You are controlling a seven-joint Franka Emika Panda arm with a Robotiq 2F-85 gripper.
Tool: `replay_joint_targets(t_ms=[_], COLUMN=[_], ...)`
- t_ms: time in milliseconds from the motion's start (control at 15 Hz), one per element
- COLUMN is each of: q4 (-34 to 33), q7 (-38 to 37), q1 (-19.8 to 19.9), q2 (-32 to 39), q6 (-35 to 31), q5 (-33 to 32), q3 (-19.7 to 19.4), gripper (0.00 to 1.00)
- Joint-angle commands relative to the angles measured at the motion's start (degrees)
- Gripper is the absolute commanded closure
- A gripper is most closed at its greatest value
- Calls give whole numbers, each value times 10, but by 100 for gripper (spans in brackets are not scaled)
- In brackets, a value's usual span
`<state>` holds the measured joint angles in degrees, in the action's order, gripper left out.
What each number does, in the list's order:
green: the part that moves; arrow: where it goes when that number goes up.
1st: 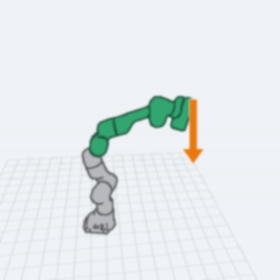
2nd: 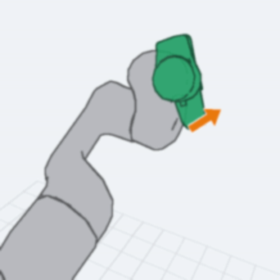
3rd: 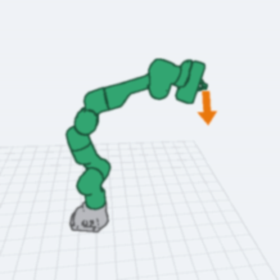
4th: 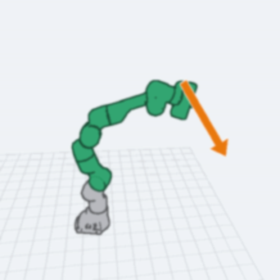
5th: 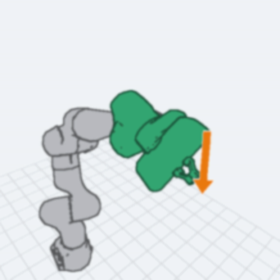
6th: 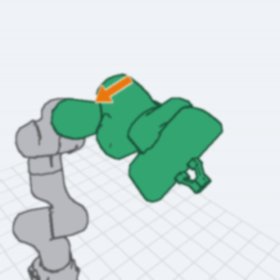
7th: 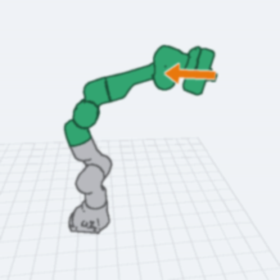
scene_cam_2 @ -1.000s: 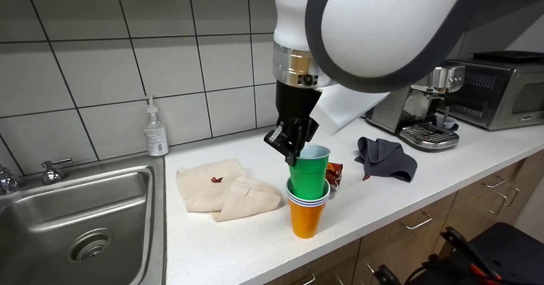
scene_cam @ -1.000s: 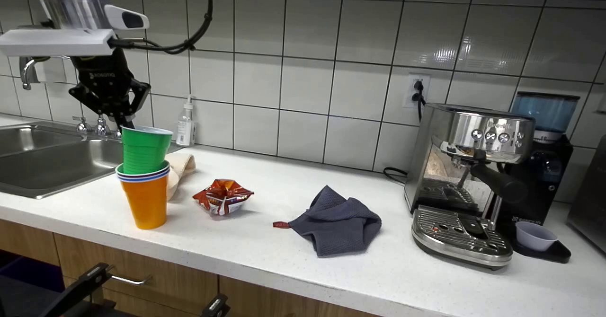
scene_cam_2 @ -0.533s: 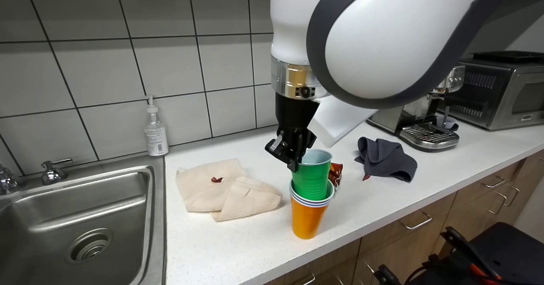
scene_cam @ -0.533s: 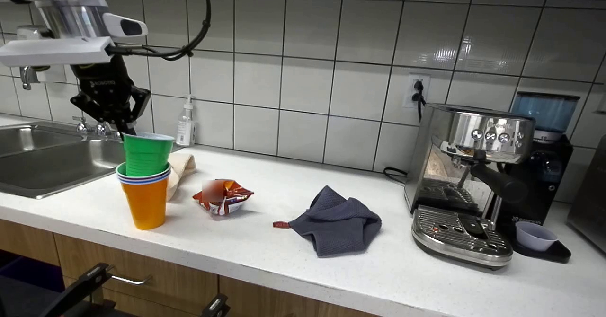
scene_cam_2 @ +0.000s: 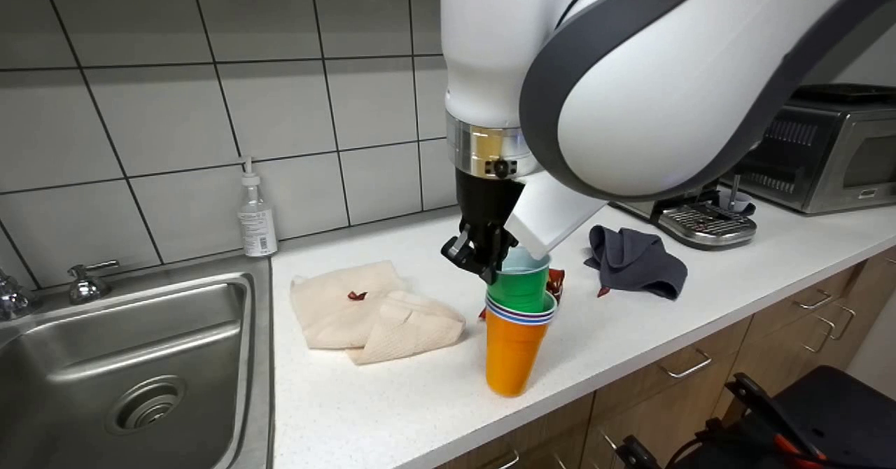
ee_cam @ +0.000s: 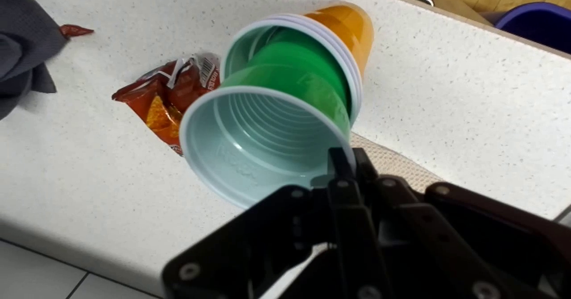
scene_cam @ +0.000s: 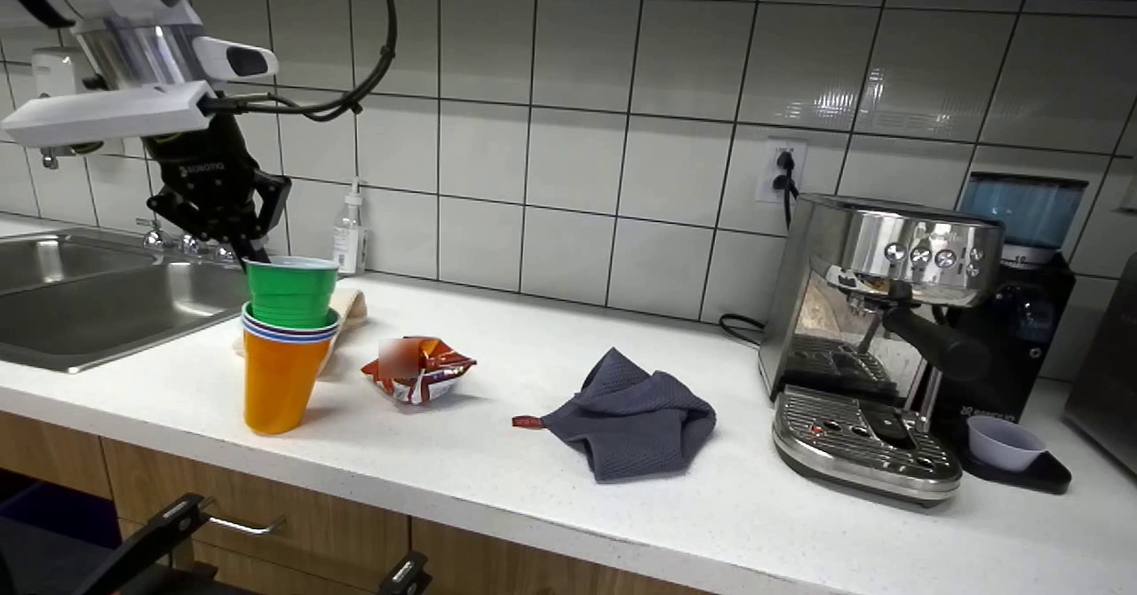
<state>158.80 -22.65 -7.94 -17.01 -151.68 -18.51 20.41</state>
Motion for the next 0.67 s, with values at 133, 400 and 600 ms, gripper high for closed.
replay_joint_targets(t_ms=[133, 400, 600], q4=[1, 2, 2], q7=[-47, -66, -74], q1=[19, 16, 13], q2=[12, 22, 28], q6=[-19, -30, -36], q5=[-34, -46, -49], q3=[21, 19, 18], gripper=[99, 99, 99])
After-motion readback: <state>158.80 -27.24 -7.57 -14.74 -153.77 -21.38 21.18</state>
